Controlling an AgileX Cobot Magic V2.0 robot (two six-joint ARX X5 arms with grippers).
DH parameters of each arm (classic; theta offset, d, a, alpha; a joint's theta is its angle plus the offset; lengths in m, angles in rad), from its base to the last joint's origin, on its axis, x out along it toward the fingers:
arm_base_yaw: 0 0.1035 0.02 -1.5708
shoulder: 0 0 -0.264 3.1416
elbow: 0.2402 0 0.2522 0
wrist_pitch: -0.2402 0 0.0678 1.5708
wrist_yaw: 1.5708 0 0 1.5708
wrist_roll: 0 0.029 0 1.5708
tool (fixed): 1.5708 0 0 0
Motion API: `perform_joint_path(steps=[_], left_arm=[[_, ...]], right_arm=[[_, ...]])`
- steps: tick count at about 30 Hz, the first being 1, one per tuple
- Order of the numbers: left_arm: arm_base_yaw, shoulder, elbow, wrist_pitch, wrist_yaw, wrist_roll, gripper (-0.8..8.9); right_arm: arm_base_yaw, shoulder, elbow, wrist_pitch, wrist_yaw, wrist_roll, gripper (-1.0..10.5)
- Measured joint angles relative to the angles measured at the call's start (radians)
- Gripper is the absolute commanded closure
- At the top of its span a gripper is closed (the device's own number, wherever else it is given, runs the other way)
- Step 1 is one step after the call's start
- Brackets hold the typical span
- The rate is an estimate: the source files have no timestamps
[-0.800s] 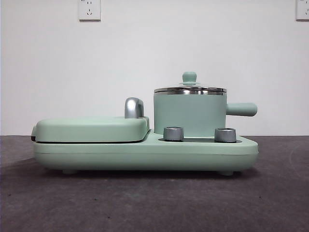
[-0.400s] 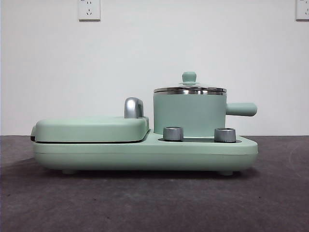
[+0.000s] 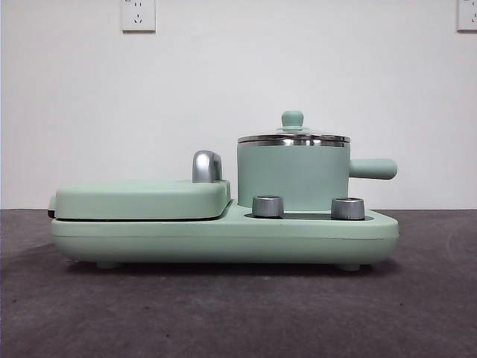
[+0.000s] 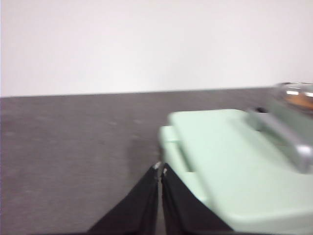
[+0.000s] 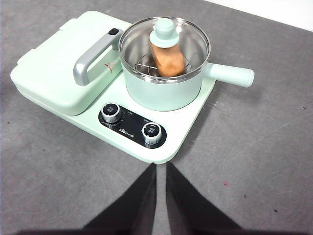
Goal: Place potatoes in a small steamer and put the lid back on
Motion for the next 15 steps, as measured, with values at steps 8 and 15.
perform_joint_path(steps=[8,15], left_arm=[[0.039,-0.153,-0.257,0.189,-0.041,0.003,8.04],[0.040,-0.156,-0.257,0.131,-0.040,0.003,8.04]], right_arm=[[0.000,0.000,0.000,0.000,0.000,0.000,9.2],[0.000,0.000,0.000,0.000,0.000,0.000,9.2]])
